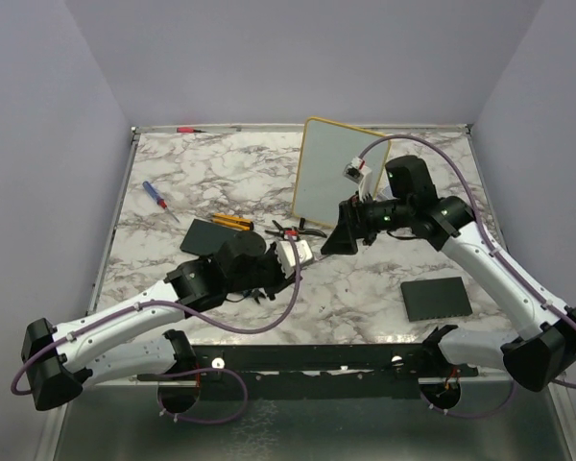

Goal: Write a sentence on the whiteboard
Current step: Open the whiteboard marker at the center of the board.

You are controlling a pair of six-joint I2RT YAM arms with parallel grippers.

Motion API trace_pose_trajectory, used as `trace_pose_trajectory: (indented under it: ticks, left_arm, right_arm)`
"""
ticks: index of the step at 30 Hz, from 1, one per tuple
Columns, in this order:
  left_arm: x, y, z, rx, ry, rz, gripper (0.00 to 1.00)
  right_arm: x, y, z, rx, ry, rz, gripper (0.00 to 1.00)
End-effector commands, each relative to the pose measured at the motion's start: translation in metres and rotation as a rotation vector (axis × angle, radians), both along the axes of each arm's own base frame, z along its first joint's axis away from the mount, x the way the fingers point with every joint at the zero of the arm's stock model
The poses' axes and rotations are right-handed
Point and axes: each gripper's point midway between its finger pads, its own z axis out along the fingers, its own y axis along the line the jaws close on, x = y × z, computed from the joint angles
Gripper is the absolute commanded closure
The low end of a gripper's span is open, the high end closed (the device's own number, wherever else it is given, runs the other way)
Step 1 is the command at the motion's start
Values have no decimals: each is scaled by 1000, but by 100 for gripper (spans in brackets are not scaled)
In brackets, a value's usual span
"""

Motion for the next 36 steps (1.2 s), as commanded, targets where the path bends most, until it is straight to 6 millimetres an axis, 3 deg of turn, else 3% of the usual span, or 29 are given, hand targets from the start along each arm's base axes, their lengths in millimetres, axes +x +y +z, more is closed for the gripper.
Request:
trace_pose_trajectory:
  ticks: [1, 6, 15, 36]
  left_arm:
    - [15, 0, 12, -101, 11, 53, 100]
    - [11, 0, 15, -132, 30, 6, 100]
    - [-8, -10, 7, -128, 98, -111, 100]
    - [-2, -11, -6, -72, 123, -86, 100]
  right_arm:
    - [2, -1, 12, 85, -42, -24, 20]
    - [-16, 6, 13, 161, 7, 73, 27]
    - [-17, 12, 20, 198, -2, 123, 39]
    - [-30, 6, -4, 137, 86, 187, 55]
